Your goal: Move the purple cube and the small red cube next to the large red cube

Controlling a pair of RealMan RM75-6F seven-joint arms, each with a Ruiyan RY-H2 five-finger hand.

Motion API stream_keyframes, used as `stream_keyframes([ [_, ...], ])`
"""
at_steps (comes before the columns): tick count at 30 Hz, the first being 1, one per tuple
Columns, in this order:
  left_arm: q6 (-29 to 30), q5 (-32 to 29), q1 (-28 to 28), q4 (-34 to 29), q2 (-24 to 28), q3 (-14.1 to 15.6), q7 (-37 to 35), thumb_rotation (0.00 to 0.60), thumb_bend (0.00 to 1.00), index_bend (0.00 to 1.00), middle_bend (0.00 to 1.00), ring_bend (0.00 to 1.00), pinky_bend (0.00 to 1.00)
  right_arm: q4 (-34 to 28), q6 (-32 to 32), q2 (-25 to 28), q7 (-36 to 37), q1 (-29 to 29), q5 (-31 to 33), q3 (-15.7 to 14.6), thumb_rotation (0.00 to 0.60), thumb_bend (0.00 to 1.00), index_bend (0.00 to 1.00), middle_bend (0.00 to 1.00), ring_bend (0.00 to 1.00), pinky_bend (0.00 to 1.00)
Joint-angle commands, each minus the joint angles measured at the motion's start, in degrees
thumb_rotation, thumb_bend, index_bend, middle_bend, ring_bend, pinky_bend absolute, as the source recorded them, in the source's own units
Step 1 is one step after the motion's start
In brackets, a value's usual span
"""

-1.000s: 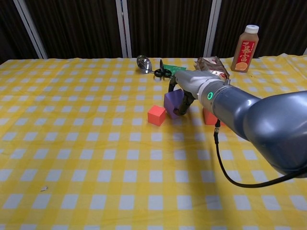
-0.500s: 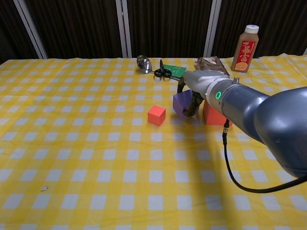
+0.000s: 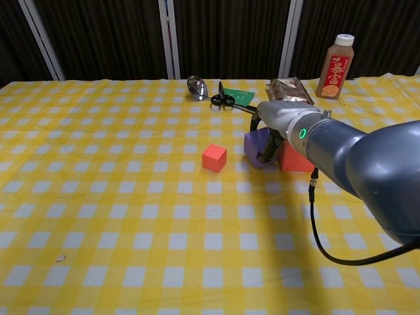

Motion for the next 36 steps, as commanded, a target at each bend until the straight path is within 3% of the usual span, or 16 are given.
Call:
stream_keyframes([
  [1,-0.06,-0.02,-0.02,-0.05,0.06,0.03,-0.01,0.6,0.04,0.0,0.0,0.0,0.05,0.03,-0.05,-0.2,-0.2,0.03,0.38,-0.02,0.6,0.42,0.45,0.05,0.0,0.0],
  [15,-0.18,0.13,-0.09,-0.11,0.26,0.2,-0.21,0.6,0.04,0.0,0.0,0.0,0.05,0.46,-0.04,-0.67,0.25,-0.2,-0.05,-0.24,0.6,0.42,0.39,0.05,0.0,0.0],
  [29,0.07,0.3,-0.05,-0.21,0.22,0.28,0.12,0.6,0.04,0.0,0.0,0.0,0.05,-2.69,0.98,0.36,0.39,-0.7,-0.77,-0.17,0.6,0.42,0.06,0.03,0.0,0.0],
  [33,0.21,0.39,0.0,-0.23,0.23,0.3,0.12,0.6,0.04,0.0,0.0,0.0,0.05,-5.21,2.0,1.04,0.39,-0.84,-1.46,-0.02,0.6,0.42,0.06,0.03,0.0,0.0],
  [36,0.2,0.52,0.0,-0.29,0.28,0.37,0.07,0.6,0.04,0.0,0.0,0.0,0.06,-8.45,2.94,1.78,0.25,-0.99,-2.4,-0.22,0.6,0.42,0.12,0.03,0.0,0.0],
])
